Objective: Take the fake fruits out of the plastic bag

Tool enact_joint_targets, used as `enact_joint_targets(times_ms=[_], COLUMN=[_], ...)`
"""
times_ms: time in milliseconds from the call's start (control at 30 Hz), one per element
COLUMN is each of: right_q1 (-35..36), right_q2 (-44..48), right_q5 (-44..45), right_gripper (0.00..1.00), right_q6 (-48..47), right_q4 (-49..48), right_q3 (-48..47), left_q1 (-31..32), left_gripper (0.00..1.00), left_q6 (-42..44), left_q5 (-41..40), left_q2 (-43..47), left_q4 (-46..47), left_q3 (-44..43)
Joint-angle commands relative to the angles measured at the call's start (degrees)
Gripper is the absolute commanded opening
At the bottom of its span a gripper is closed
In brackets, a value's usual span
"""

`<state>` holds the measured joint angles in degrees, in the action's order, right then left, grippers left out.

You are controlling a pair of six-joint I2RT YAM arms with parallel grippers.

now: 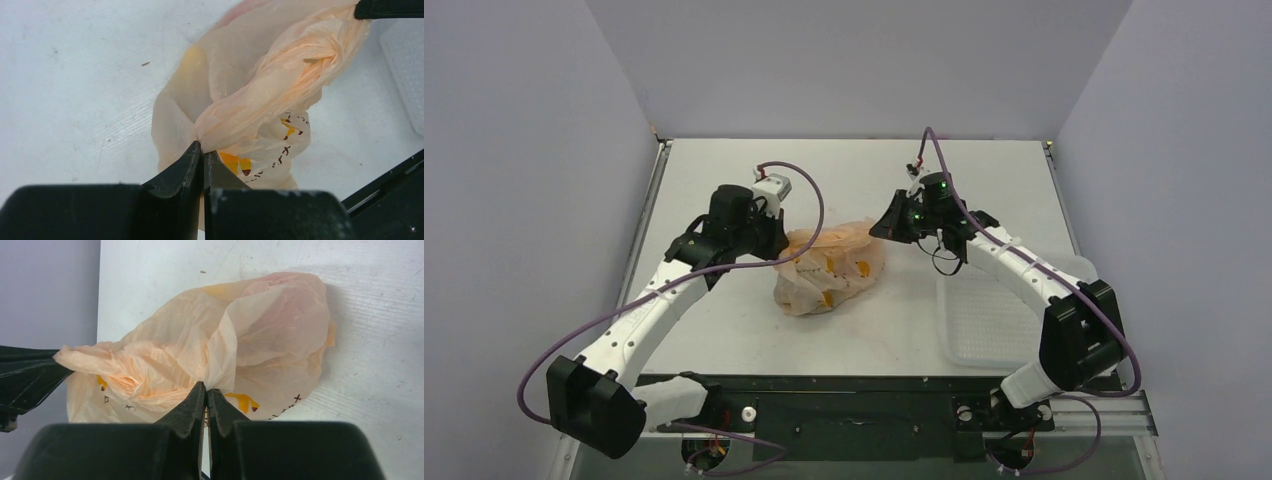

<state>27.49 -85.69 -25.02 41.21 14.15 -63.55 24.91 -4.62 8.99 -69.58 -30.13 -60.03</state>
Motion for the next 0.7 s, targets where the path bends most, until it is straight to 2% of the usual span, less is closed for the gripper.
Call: enact_joint_targets(times_ms=[0, 167, 233, 367, 500, 567, 667], right_q1=[-2.85, -3.20, -2.67, -1.56, -0.49, 0.40, 3.24], right_q2=[-2.94, -6.29, -5.63, -1.30, 4.05, 6.03, 8.34], right_q5=[1.41, 1.27, 0.80, 1.62, 3.90, 5.03, 6.41], right_gripper=[0.00, 0.00, 0.03, 0.21, 0.45, 0.52, 0.57], right_q6=[-1.73, -2.70, -2.70, -3.80, -4.19, -4.46, -3.42], right_q4=[-2.10, -0.40, -0.85, -1.05, -0.76, 0.00, -0.38], right_q3=[-3.52, -6.79, -6.14, -3.73, -0.50, 0.73, 1.72], left_q1=[-2.86, -3.54, -3.55, -3.55, -3.55, -3.55, -3.55], left_gripper=[0.00, 0.00, 0.00, 0.00, 0.00, 0.00, 0.00], left_q6=[-0.20, 0.39, 0.47, 0.41, 0.40, 0.40, 0.40], left_q5=[-4.96, -3.12, -1.19, 1.06, 3.41, 4.07, 4.88], left_q2=[4.60, 6.98, 6.66, 6.29, 6.30, 6.42, 6.71], left_q4=[3.03, 5.00, 5.20, 5.53, 5.97, 6.21, 6.59], left_q3=[1.21, 2.51, 2.52, 2.55, 2.59, 2.63, 2.77])
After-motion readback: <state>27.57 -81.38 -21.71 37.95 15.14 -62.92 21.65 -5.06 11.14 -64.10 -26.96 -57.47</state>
